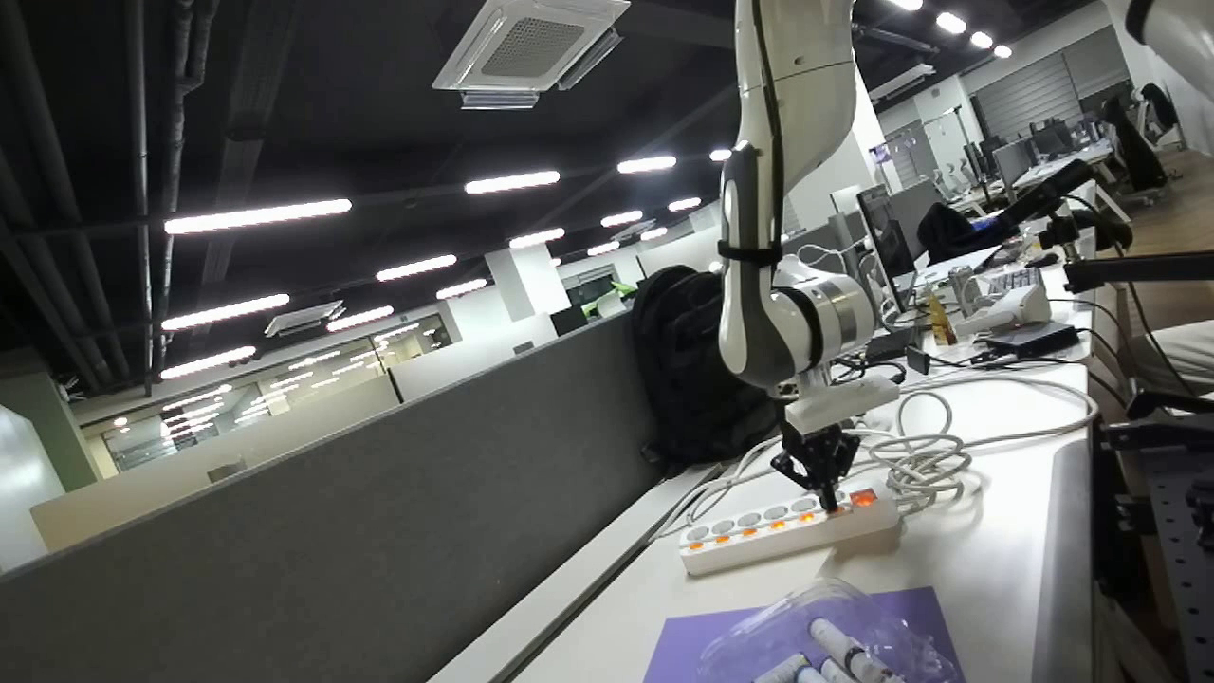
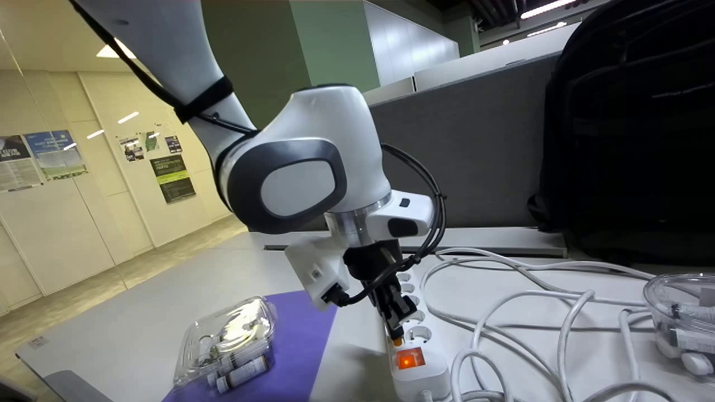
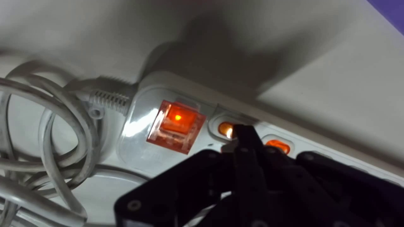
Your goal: Turn on the first switch from the bottom
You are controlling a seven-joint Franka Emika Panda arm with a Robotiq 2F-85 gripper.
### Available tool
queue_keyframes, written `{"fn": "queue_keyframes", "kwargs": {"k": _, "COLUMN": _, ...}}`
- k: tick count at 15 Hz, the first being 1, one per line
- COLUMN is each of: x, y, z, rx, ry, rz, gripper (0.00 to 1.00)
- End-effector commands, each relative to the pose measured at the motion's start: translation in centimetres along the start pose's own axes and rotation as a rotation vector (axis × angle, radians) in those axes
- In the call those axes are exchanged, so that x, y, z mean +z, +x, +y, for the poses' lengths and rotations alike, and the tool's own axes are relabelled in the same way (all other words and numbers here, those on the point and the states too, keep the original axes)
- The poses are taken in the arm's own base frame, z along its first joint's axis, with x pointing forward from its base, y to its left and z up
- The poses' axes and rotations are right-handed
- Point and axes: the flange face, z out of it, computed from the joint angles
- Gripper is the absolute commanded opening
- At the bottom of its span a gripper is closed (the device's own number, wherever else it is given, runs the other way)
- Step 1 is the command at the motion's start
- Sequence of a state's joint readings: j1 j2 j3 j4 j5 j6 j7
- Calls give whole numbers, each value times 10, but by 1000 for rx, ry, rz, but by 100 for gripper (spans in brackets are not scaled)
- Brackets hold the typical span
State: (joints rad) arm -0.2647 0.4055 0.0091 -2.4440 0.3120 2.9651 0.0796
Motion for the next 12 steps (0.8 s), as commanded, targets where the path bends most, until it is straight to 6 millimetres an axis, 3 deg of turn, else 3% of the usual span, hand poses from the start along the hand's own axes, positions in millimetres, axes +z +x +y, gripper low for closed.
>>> {"fn": "queue_keyframes", "kwargs": {"k": 1, "x": 23, "y": 8, "z": 7, "rx": 29, "ry": -27, "rz": -37, "gripper": 0}}
{"fn": "queue_keyframes", "kwargs": {"k": 7, "x": 29, "y": 12, "z": 6, "rx": 27, "ry": -46, "rz": -73, "gripper": 0}}
{"fn": "queue_keyframes", "kwargs": {"k": 12, "x": 45, "y": 12, "z": 5, "rx": 53, "ry": -160, "rz": -60, "gripper": 0}}
